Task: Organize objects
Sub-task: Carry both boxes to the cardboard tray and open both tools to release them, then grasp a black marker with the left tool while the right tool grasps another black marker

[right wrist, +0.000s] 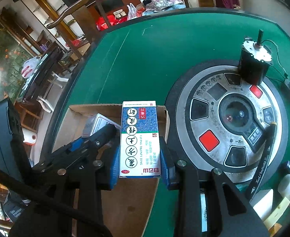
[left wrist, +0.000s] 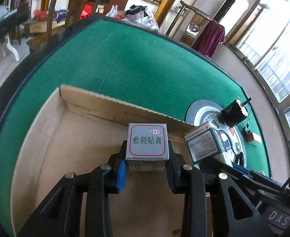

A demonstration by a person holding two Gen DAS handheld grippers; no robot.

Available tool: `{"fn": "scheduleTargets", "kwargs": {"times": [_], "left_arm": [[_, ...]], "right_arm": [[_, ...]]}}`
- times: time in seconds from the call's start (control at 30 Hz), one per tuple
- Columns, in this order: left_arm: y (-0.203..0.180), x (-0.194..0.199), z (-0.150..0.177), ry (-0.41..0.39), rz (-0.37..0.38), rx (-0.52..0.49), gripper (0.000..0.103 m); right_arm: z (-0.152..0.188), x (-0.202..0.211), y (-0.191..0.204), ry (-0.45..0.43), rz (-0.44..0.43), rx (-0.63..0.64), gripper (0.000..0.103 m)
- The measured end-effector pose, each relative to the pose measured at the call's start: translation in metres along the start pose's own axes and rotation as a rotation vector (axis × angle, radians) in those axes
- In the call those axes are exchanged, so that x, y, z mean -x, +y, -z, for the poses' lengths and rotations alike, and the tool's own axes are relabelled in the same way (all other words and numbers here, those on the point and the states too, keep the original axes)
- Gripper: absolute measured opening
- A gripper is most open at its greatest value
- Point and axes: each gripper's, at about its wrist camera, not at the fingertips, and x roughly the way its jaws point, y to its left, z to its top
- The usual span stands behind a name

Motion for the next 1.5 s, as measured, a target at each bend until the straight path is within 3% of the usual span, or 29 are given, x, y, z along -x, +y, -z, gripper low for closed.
{"fn": "scheduleTargets", "kwargs": {"times": [0.1,0.17,0.37,0.5,0.57,0.63,0.77,0.83,0.97,1.1,1.27,1.5], "left_arm": [[0.004,-0.003,-0.001,0.026,0.043,0.056,0.031],[0.006,-0.004,-0.003,0.033,0.068,0.083,0.038],[0.009,0.006,-0.003,0.019,0.131,0.116,0.051],[0.005,0.026,-0.002,-0.024,0.084,0.114,0.052],[-0.001,0.044,0.0,-0.058,0.05,0.103,0.052],[-0.014,0.071,0.007,-0.097,0.048,0.078,0.052],[-0.055,0.127,0.032,-0.157,0.13,0.008,0.056],[-0.079,0.15,0.05,-0.182,0.18,-0.025,0.068],[-0.119,0.177,0.087,-0.186,0.24,-0.104,0.068],[-0.152,0.173,0.122,-0.15,0.222,-0.202,0.069],[-0.175,0.142,0.146,-0.03,0.212,-0.219,0.068],[-0.196,0.102,0.114,0.001,0.093,-0.318,0.068]], "right_arm": [[0.002,0.0,-0.004,0.015,-0.018,-0.022,0.033],[0.003,0.001,-0.007,0.013,-0.035,-0.039,0.035],[0.009,0.039,-0.012,-0.085,-0.034,-0.041,0.035],[0.023,0.082,-0.013,-0.158,-0.023,-0.011,0.036],[0.036,0.111,-0.019,-0.216,-0.001,0.011,0.041],[0.047,0.133,-0.023,-0.27,0.024,0.023,0.046],[0.077,0.18,-0.043,-0.357,0.081,0.019,0.059],[0.09,0.197,-0.058,-0.365,0.083,-0.019,0.062],[0.119,0.226,-0.095,-0.393,0.038,-0.131,0.062],[0.145,0.253,-0.121,-0.435,0.079,-0.173,0.063],[0.167,0.261,-0.16,-0.429,0.136,-0.238,0.066],[0.173,0.247,-0.225,-0.389,0.113,-0.363,0.066]]}}
